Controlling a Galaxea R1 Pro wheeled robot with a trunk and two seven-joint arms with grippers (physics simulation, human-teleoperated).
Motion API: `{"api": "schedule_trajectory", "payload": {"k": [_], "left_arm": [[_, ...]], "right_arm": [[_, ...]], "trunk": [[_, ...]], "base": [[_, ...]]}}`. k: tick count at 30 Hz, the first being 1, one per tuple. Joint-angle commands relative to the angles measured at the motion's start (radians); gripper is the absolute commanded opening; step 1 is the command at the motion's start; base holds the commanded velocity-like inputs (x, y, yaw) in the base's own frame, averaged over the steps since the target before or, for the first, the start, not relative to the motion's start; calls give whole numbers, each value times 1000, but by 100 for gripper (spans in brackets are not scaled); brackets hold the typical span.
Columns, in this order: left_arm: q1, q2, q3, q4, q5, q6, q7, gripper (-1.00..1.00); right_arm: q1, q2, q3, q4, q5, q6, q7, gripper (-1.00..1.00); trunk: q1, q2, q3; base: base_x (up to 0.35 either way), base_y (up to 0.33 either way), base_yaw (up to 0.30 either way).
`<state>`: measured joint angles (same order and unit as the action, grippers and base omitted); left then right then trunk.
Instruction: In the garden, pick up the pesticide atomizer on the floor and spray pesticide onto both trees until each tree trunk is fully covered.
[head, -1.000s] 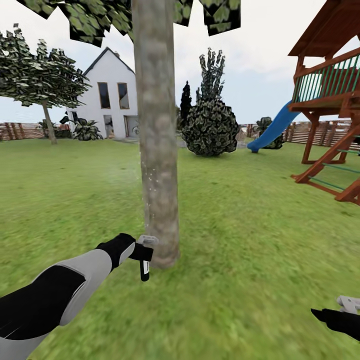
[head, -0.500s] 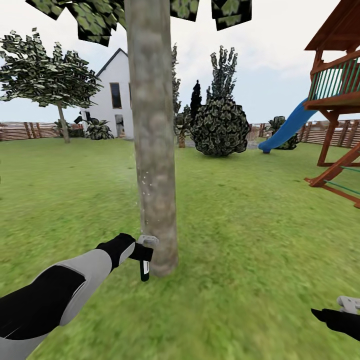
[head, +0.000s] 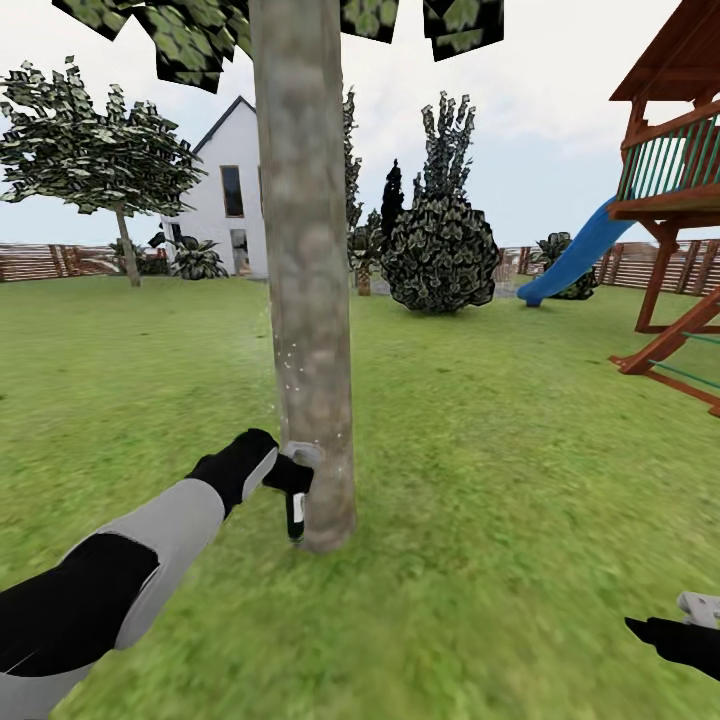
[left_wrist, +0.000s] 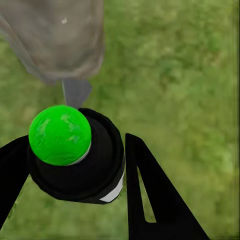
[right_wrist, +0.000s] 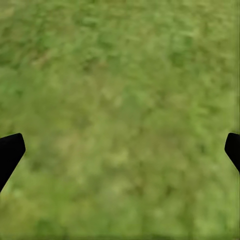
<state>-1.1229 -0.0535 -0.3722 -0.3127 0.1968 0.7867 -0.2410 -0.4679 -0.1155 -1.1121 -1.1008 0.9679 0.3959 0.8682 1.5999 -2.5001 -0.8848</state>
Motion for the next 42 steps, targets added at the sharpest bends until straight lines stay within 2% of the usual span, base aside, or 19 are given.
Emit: {"api": "schedule_trajectory", "payload": {"k": [1,4,5,6,7,9,20,27,31,37,42], "left_arm": [[-2,9,0,-25,-6,29,1,-100],[-7,16,1,-44,-38,93,10,-100],[-11,16,1,-49,-81,108,13,-100],[-16,17,1,-75,-139,132,15,-100],[-19,17,1,-102,-158,162,15,-100],[-26,17,2,-161,-174,191,15,-100],[-230,17,2,-180,-177,209,17,-100],[-338,17,2,-173,-177,214,17,-100],[-413,17,3,-130,-177,216,16,-100],[-470,17,3,-110,-176,216,16,-100],[-478,17,2,-106,-177,216,16,-100]], "right_arm": [[0,0,0,1,0,0,-1,100],[0,1,0,1,0,0,0,100],[0,1,0,1,0,0,0,100],[0,1,1,2,1,0,0,100],[0,3,1,3,1,0,0,100],[0,1,1,4,1,0,1,100],[0,-3,0,5,0,0,2,100],[0,-3,0,6,0,0,2,100],[0,-3,0,6,0,0,2,100],[0,-3,0,5,0,0,2,100],[0,-3,0,5,0,0,2,100]], "trunk": [[0,0,0],[0,0,0],[0,0,0],[0,0,0],[0,0,0],[0,0,0],[0,0,0],[0,0,0],[0,0,0],[0,0,0],[0,0,0]], "base": [[0,0,0],[0,0,0],[0,0,0],[0,0,0],[0,0,0],[0,0,0],[0,0,0],[0,0,0],[0,0,0],[0,0,0],[0,0,0]]}}
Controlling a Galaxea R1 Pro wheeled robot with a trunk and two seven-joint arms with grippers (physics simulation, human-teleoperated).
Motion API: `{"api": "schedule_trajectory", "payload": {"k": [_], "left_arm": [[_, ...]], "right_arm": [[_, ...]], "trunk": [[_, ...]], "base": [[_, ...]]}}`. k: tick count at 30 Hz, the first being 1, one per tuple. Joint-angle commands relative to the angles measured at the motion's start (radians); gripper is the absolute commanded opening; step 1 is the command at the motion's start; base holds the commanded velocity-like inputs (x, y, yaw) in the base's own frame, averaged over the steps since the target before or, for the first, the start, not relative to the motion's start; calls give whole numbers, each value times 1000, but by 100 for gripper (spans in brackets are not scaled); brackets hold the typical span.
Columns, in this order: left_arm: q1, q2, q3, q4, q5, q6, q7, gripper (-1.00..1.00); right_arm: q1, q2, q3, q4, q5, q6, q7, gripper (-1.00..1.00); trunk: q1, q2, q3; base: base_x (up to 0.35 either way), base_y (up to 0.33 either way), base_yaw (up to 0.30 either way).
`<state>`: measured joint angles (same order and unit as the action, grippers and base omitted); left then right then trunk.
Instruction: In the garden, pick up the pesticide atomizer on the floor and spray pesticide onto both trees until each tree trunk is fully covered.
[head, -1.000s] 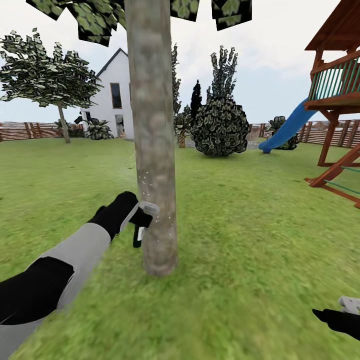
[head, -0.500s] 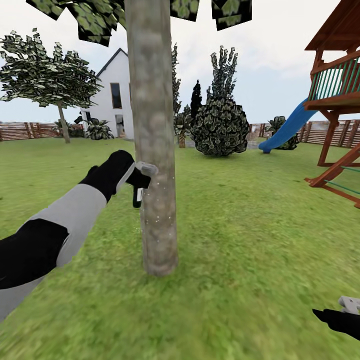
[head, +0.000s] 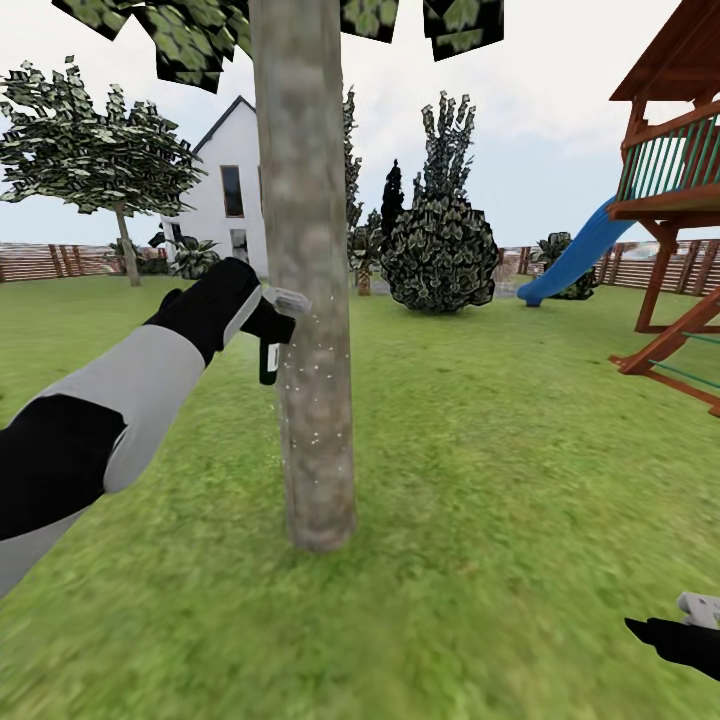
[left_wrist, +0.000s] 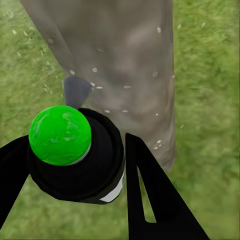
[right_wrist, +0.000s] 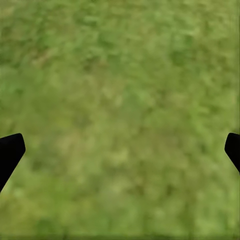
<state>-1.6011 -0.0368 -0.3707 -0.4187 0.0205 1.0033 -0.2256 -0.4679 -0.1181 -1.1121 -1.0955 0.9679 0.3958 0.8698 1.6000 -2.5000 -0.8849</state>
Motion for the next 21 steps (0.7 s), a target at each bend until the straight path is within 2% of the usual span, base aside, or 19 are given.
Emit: {"api": "schedule_trajectory", "payload": {"k": [1,6,12,17,19,21], "left_arm": [[0,0,0,12,0,0,0,-100],[0,0,-1,34,1,-2,0,-100],[11,-1,-2,36,4,-15,-1,-100],[120,32,-1,37,5,-33,-1,-100],[189,38,-1,37,5,-87,-1,-100],[232,38,-1,37,6,-108,-1,-100]], "right_arm": [[0,0,0,0,0,0,1,100],[0,0,0,-1,0,0,1,100],[0,0,0,0,0,0,2,100],[0,0,0,-1,0,0,2,100],[0,0,0,-1,0,0,2,100],[0,0,0,0,0,0,2,100]], "trunk": [[0,0,0],[0,0,0],[0,0,0],[0,0,0],[0,0,0],[0,0,0]], "base": [[0,0,0],[-119,0,0],[-12,0,0],[0,0,0],[0,0,0],[0,0,0]]}}
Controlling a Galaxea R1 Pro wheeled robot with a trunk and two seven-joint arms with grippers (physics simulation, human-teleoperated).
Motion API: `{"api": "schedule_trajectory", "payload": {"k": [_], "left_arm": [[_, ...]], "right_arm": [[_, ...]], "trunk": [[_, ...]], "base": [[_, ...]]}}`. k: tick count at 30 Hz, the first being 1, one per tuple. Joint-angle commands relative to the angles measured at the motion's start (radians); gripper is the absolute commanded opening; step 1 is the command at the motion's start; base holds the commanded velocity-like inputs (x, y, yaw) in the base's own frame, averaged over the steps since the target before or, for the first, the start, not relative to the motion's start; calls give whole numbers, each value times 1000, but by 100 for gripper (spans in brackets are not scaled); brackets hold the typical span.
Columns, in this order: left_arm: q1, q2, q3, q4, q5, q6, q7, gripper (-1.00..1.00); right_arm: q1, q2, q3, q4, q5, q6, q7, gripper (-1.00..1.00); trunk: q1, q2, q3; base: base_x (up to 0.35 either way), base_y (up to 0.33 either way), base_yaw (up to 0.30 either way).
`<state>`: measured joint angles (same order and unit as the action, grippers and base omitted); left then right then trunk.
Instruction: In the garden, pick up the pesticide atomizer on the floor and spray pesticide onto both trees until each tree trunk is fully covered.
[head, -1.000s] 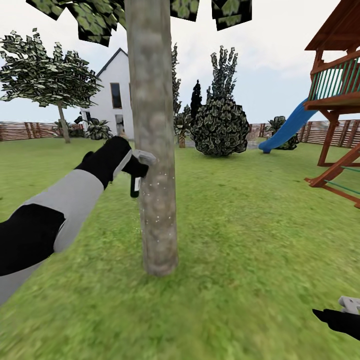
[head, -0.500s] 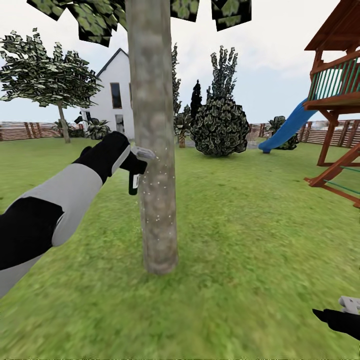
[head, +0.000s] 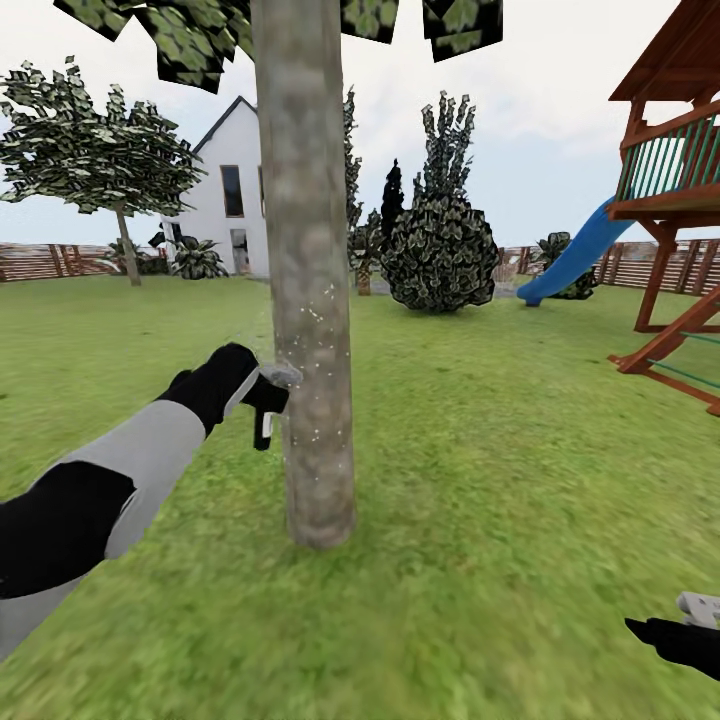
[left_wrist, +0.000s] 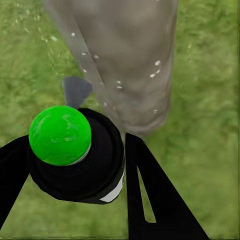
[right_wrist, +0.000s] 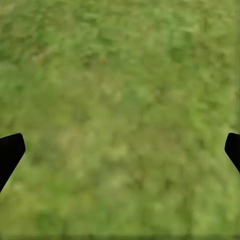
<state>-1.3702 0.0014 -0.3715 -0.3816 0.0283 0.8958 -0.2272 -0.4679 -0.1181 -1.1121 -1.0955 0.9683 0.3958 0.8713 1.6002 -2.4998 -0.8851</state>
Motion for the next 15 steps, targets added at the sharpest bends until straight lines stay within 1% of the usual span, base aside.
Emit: {"api": "schedule_trajectory", "payload": {"k": [1,2,5,7,9,11,12,14,15], "left_arm": [[23,1,0,0,-2,-12,0,-100],[50,1,0,0,-2,-38,0,-100],[122,0,0,0,0,-84,0,-100],[156,0,6,0,3,-118,0,-100],[191,-3,10,0,5,-130,0,-100],[220,-5,11,0,14,-137,0,-100],[244,-6,12,0,20,-158,4,-100],[274,-6,12,1,28,-186,46,-100],[297,-6,12,1,46,-211,88,-100]], "right_arm": [[0,0,0,0,0,0,0,100],[0,0,0,0,0,0,0,100],[0,0,0,0,1,0,0,100],[0,0,0,0,1,0,0,100],[0,0,0,-1,1,0,-1,100],[0,0,0,-1,1,0,-1,100],[0,2,1,-1,2,0,-2,100],[0,3,1,-1,3,0,-2,100],[0,2,0,-1,3,0,-2,100]], "trunk": [[0,0,0],[0,0,0],[0,0,0],[0,0,0],[0,0,0],[0,0,0],[0,0,0],[0,0,0],[0,0,0]], "base": [[0,0,0],[0,0,0],[0,0,0],[0,0,0],[0,0,0],[0,0,0],[0,0,0],[0,0,0],[0,0,0]]}}
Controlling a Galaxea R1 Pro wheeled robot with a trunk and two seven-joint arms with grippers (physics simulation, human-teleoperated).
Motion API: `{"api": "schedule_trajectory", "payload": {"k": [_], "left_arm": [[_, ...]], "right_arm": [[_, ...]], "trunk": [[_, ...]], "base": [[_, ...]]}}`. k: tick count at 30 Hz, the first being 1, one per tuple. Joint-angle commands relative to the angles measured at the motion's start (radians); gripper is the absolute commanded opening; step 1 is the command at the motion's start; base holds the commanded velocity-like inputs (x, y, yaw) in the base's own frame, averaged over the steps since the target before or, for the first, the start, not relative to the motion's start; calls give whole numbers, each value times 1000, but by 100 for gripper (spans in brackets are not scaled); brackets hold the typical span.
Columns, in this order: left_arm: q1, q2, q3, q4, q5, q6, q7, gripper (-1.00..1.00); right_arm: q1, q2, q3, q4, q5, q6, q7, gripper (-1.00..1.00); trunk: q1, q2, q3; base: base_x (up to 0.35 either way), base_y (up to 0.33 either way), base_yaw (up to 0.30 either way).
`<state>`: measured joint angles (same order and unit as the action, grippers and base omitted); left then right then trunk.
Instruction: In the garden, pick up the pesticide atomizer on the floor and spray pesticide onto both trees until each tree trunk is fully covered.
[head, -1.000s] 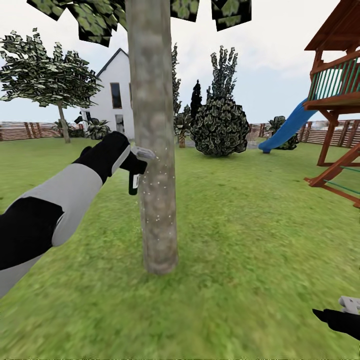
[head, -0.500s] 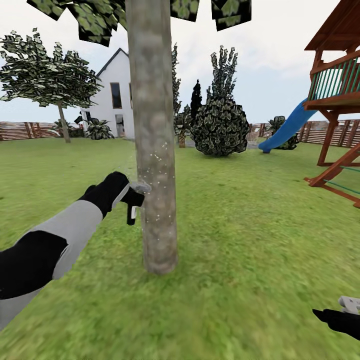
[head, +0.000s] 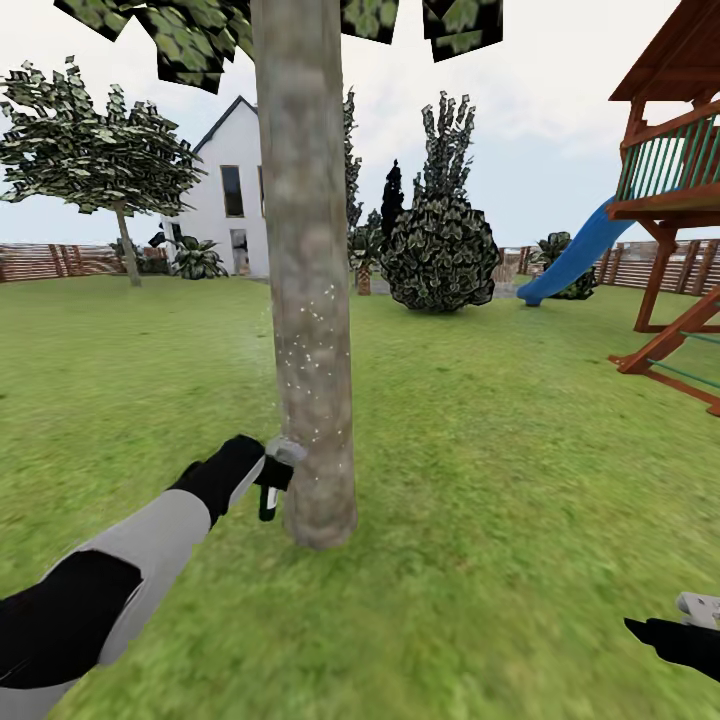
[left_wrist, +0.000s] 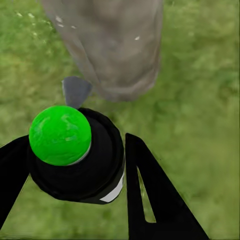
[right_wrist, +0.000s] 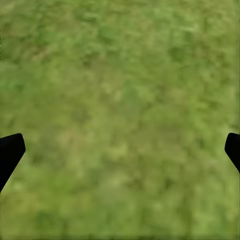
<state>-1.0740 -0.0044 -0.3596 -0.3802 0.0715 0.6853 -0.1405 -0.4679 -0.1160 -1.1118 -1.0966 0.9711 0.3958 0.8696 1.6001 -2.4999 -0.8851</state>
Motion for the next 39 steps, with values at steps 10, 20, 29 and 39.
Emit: {"api": "schedule_trajectory", "payload": {"k": [10,20,29,39], "left_arm": [[69,-51,-2,-2,185,-75,101,-100],[69,-60,-2,-2,187,-75,101,-100],[70,-67,-3,-2,188,-75,101,-100],[70,-74,-3,-2,188,-75,101,-100]], "right_arm": [[0,0,0,0,0,2,3,100],[0,7,0,0,0,2,2,100],[0,7,0,0,0,2,3,100],[0,7,0,0,0,2,2,100]], "trunk": [[0,0,0],[0,0,0],[0,0,0],[0,0,0]], "base": [[0,-34,147],[0,-311,140],[0,-323,255],[54,-323,223]]}}
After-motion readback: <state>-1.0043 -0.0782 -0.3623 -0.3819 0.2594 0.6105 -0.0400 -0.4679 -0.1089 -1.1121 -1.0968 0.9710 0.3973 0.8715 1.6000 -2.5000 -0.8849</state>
